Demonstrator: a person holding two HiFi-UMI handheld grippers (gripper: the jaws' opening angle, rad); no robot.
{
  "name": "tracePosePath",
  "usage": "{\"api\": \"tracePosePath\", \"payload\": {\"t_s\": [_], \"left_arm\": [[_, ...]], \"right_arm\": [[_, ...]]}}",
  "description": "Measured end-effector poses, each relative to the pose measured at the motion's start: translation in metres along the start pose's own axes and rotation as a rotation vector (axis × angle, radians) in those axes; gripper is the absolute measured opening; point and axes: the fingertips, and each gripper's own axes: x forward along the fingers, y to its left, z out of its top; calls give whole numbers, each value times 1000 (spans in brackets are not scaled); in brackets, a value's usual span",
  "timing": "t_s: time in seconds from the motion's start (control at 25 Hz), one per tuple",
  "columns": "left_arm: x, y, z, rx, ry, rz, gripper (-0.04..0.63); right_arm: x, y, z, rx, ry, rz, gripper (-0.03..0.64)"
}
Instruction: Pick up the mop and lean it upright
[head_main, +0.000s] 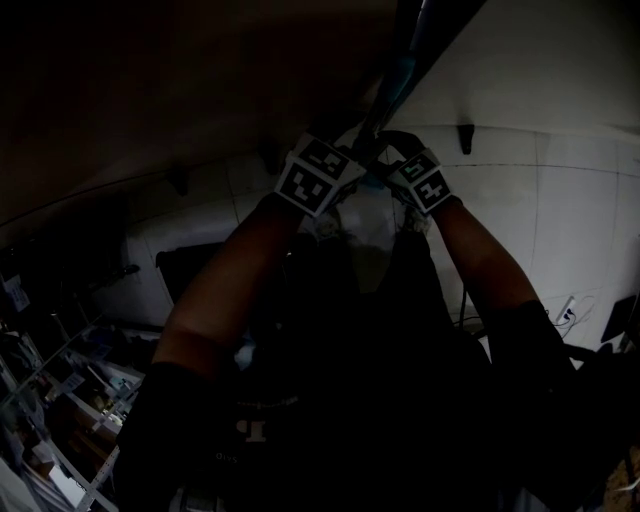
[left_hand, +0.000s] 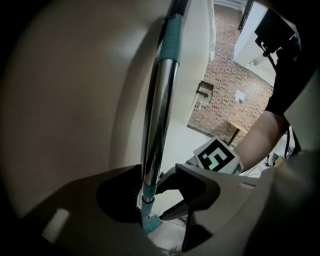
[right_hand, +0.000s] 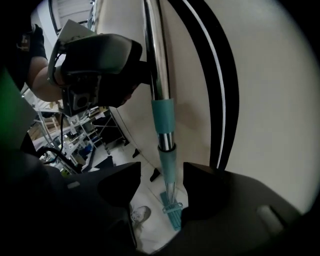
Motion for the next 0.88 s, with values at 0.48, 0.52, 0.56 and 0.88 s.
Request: {"api": "tracePosePath", "payload": {"t_s": [0.48,0.52,0.56,0.88], "left_arm": [[15,10,-13,107,47,54,95],[13,10,-13,112,47,51,95],[10,8,-13,118,47,45,94],[-18,-12,7,153,9,20,94]], "right_arm": [[31,-11,-11,-35,-16,-48,124],[30,-8,-10,-36,-21,-47,123],[29,-6,-9,-34,-26,-46,123],[0,9,9,-96,-40,-14,123]]}}
